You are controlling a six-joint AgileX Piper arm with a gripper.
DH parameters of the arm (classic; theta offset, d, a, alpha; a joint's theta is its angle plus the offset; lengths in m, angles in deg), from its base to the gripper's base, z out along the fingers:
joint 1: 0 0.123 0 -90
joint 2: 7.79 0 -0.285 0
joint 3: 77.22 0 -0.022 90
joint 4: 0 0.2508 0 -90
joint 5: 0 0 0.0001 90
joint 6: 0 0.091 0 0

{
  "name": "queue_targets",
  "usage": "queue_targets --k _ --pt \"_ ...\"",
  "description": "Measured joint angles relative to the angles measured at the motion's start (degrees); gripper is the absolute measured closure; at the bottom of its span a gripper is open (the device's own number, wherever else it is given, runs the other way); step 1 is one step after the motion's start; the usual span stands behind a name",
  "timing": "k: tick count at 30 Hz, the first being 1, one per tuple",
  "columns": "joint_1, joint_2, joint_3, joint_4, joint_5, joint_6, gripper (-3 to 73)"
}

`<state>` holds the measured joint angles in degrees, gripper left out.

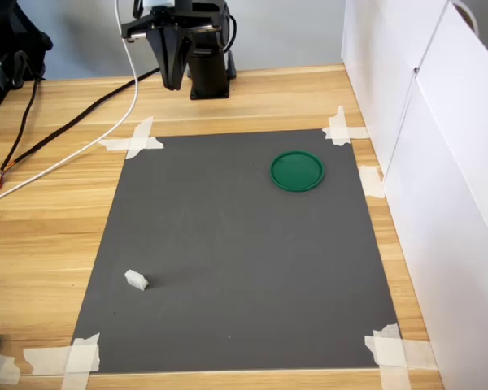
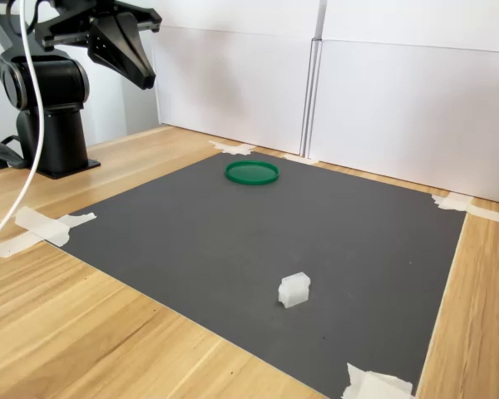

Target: Grasp a white terminal and put it in the green lid.

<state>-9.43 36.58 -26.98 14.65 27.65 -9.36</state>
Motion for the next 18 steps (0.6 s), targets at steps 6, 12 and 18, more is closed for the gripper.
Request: queue_targets --k 6,12,18 --pt "0.0 14.7 -8.9 -0.2 -0.1 -4.7 71.6" --pt "0.0 27.4 -19.1 -1.4 -0.1 -7.7 71.6" --pt "0.0 37.3 -29.1 -4.7 1.6 -7.4 71.6"
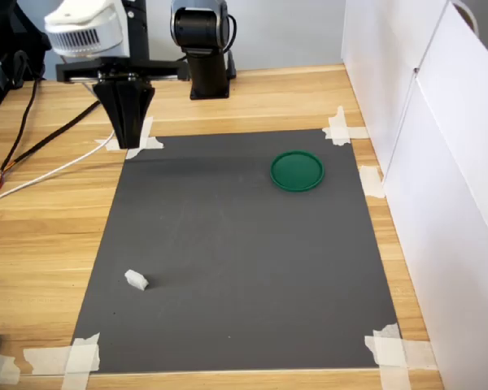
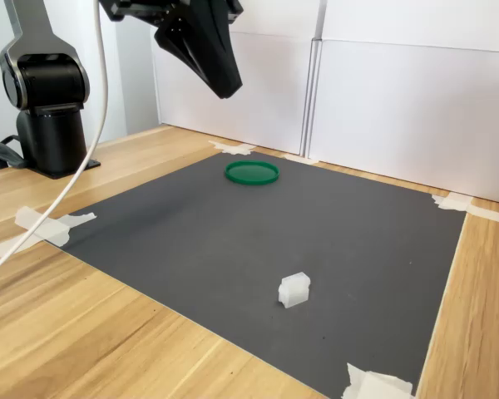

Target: Grasp a white terminal and put it in the green lid.

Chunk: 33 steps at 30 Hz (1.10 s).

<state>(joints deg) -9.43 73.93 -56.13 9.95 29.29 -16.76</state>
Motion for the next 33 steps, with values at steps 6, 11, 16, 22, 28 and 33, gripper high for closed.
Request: queue_targets --k 6,11,16,22,28,33 --pt "0.0 9.6 -11.0 -5.5 9.5 0.4 71.6" --pt "0.0 16.1 -20.4 -9.0 16.5 -0.4 71.6" --pt "-1.0 21.2 -27.2 -8.7 16.0 -0.8 71.6" --pt "-5.5 24.7 -31.3 -7.0 15.3 -3.4 71.6" --pt "-6.2 28.1 -34.1 -3.9 22.1 -25.7 71.6" --pt "-6.2 30.2 -35.1 -1.9 27.5 -43.7 71.6"
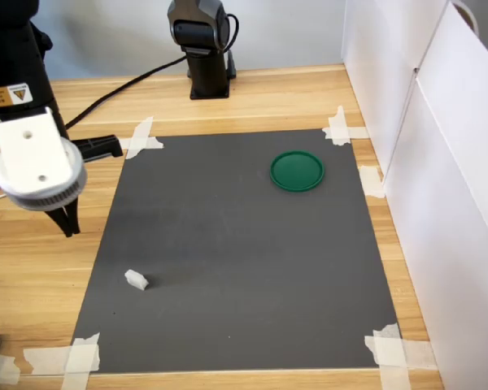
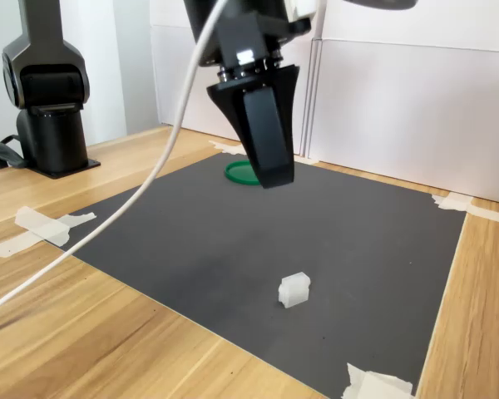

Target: Grasp a white terminal and put it in the green lid.

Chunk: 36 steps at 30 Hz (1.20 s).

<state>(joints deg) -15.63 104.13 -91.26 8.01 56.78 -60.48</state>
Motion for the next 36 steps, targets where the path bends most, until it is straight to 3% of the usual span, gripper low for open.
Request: queue_targets --k 4,8,11,18,21,24,36 --pt "0.0 1.1 -0.1 0.1 1.5 -4.8 70.7" --pt "0.0 1.3 -0.1 1.0 2.3 -4.9 63.7" --pt "0.2 1.4 -0.1 1.4 2.6 -2.9 52.8" --pt "3.5 1.4 -0.2 -2.0 2.7 2.3 16.8" --pt "5.1 1.4 -0.2 -2.3 2.7 4.4 6.6" --pt "5.5 1.4 -0.2 -2.4 2.7 6.0 2.7" --pt "5.5 4.4 -0.7 -3.1 2.9 3.9 2.0"
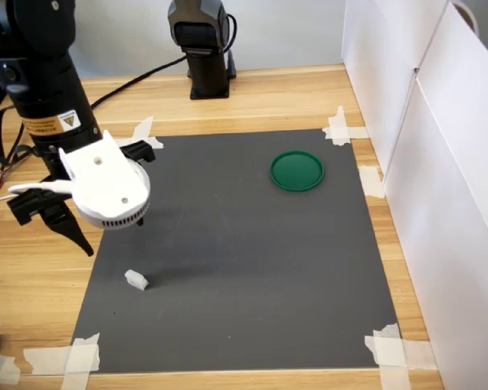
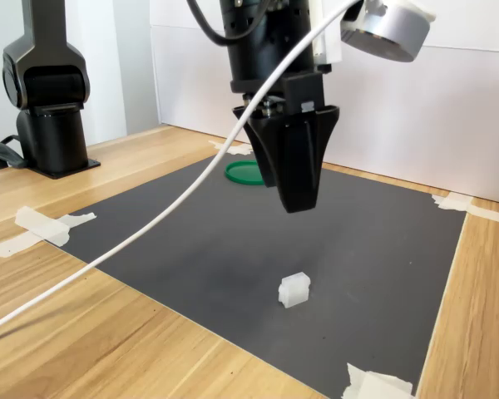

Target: Grasp a white terminal and put it in the green lid.

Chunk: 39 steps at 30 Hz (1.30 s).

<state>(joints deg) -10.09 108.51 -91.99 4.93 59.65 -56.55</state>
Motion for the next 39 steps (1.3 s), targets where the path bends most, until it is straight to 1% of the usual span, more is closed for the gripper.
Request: queue_targets --k 8,14,20,24,33,39 --pt "0.0 3.2 0.0 0.3 -0.5 -0.1 2.0" --pt "0.0 4.7 -0.1 -0.3 -2.2 -2.6 2.2" --pt "0.0 6.5 -1.7 -1.0 -1.7 -3.6 2.2" --pt "0.0 7.5 -3.4 -1.1 -0.8 -3.7 2.2" --pt "0.1 9.8 -3.8 -1.1 -0.1 -4.6 2.2" --pt "1.7 10.9 -3.8 -2.0 -0.6 -5.1 2.2"
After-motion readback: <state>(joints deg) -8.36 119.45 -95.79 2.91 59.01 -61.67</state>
